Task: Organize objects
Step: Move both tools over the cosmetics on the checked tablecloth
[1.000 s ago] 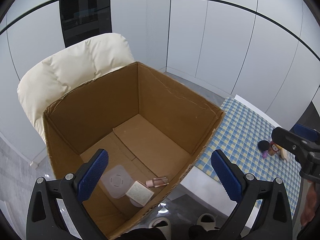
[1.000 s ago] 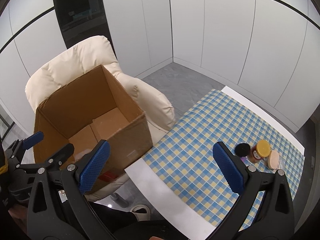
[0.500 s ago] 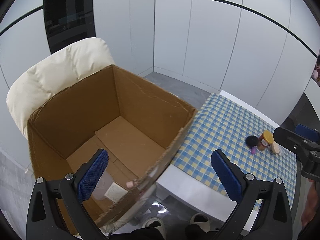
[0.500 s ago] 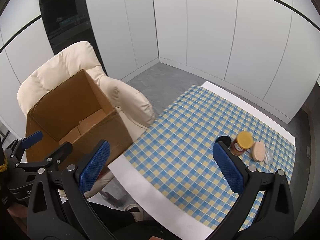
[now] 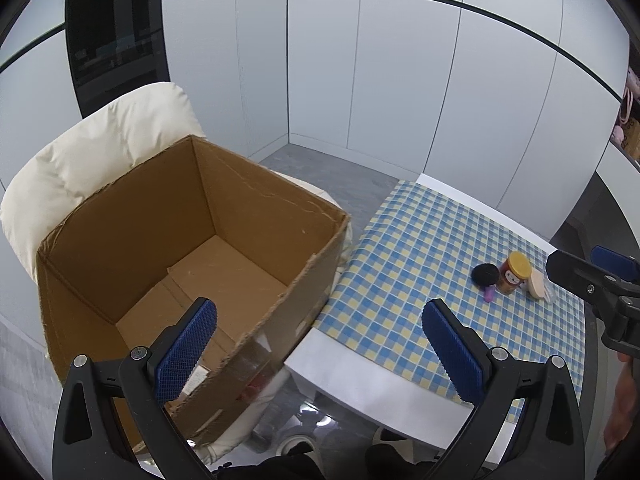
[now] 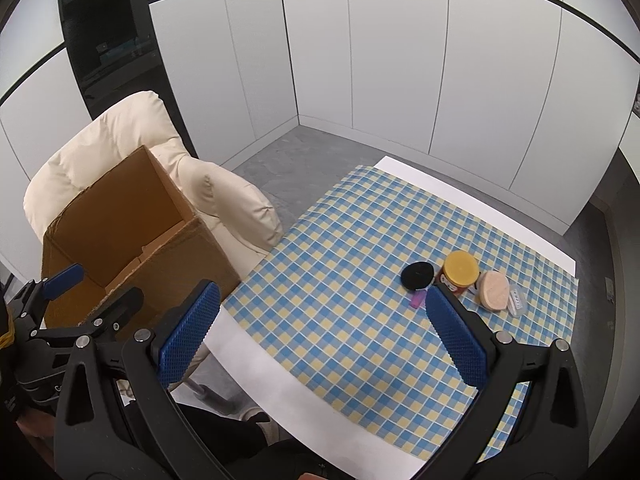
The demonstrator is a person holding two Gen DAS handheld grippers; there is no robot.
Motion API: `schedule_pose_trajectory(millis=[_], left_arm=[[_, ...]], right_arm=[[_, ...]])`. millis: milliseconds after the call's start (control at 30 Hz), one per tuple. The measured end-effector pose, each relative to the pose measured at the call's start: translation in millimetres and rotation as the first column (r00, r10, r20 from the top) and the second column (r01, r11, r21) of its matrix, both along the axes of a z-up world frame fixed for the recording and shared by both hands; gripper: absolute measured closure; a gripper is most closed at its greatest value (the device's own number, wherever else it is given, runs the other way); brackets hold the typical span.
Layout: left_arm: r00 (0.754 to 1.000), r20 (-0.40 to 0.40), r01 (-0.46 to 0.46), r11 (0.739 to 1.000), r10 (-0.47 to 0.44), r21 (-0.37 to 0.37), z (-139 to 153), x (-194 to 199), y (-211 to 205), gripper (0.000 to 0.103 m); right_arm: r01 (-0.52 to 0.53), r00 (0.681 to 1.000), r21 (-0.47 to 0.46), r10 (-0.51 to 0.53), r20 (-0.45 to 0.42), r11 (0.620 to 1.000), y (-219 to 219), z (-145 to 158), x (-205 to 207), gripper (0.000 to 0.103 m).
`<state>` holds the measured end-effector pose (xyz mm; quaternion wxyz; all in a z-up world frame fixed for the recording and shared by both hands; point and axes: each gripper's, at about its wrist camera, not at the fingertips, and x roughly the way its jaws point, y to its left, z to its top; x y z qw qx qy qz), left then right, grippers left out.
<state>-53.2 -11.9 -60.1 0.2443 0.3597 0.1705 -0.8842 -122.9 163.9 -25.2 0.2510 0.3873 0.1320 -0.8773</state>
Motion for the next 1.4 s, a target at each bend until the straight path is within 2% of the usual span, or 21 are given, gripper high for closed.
schedule_pose_trajectory(millis=[1400], left_arm=[[0.987,0.004,0.160,0.987,-0.160,-0.009,8.8,-60.8,87.0,0.001]], right_arm=[[0.191,0.982,0.000,-0.191,0.009,0.982,114.8,12.5,-16.2,0.000]])
